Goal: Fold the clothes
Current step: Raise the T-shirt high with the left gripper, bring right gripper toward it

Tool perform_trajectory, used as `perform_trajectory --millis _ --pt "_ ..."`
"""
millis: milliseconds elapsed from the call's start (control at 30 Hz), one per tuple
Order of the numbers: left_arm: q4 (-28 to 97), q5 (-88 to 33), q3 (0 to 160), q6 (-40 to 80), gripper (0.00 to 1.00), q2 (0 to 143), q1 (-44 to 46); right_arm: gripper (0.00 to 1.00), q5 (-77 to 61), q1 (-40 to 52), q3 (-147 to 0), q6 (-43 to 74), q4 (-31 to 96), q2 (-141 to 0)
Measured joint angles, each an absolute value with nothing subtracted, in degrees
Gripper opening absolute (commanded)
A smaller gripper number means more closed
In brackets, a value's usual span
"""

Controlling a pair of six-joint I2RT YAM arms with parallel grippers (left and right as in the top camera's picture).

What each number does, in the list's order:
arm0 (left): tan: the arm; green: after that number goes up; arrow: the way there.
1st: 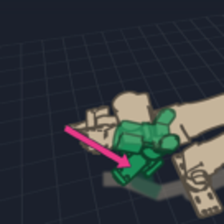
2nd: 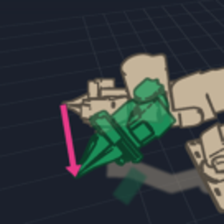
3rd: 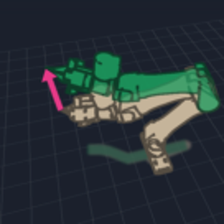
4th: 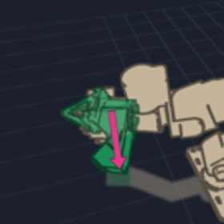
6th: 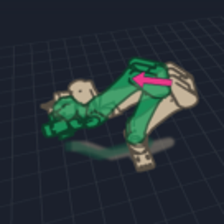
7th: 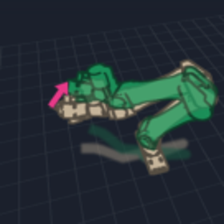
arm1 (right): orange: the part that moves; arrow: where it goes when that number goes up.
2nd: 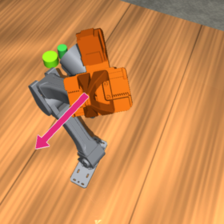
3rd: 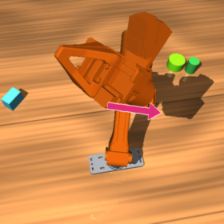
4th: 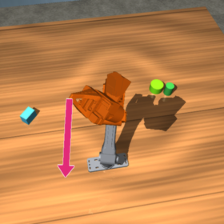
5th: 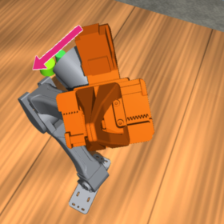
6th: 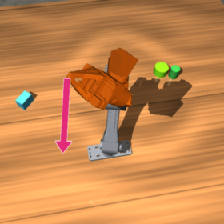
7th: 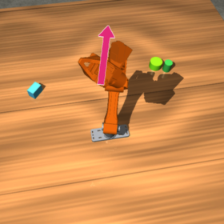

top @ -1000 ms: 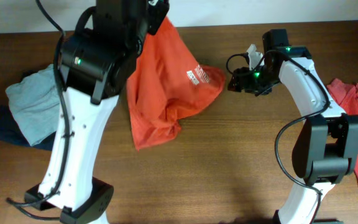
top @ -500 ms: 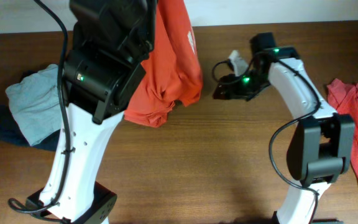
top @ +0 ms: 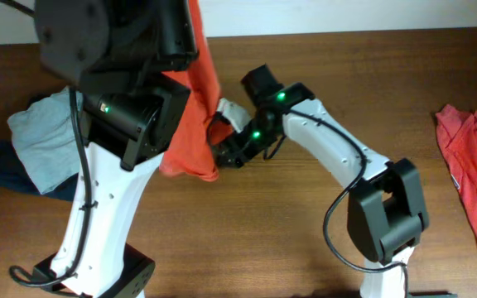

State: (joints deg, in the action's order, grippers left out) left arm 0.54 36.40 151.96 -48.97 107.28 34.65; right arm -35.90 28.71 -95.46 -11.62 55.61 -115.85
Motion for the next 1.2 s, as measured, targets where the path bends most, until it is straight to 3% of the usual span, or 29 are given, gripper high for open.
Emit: perform_trajectory --millis 300,633,1000,1200 --pt "-1.78 48.23 152.00 -54.35 0.00 107.24 31.59 0.67 -29.21 29.95 -95.46 -9.87 56.18 -115.83" --pt "-1.93 46.74 152.20 -54.24 0.00 107.94 35.40 0.67 -28.32 21.41 -95.46 -6.68 57.01 -108.03" --pt "-12.27 40.62 152.14 -60.31 0.00 113.58 36.25 0.64 -22.15 42.30 -96.07 -6.39 51.90 -101.03" --pt "-12.71 40.27 152.68 -64.12 0.00 113.58 37.50 0.60 -9.52 49.47 -96.07 -4.71 43.11 -101.03"
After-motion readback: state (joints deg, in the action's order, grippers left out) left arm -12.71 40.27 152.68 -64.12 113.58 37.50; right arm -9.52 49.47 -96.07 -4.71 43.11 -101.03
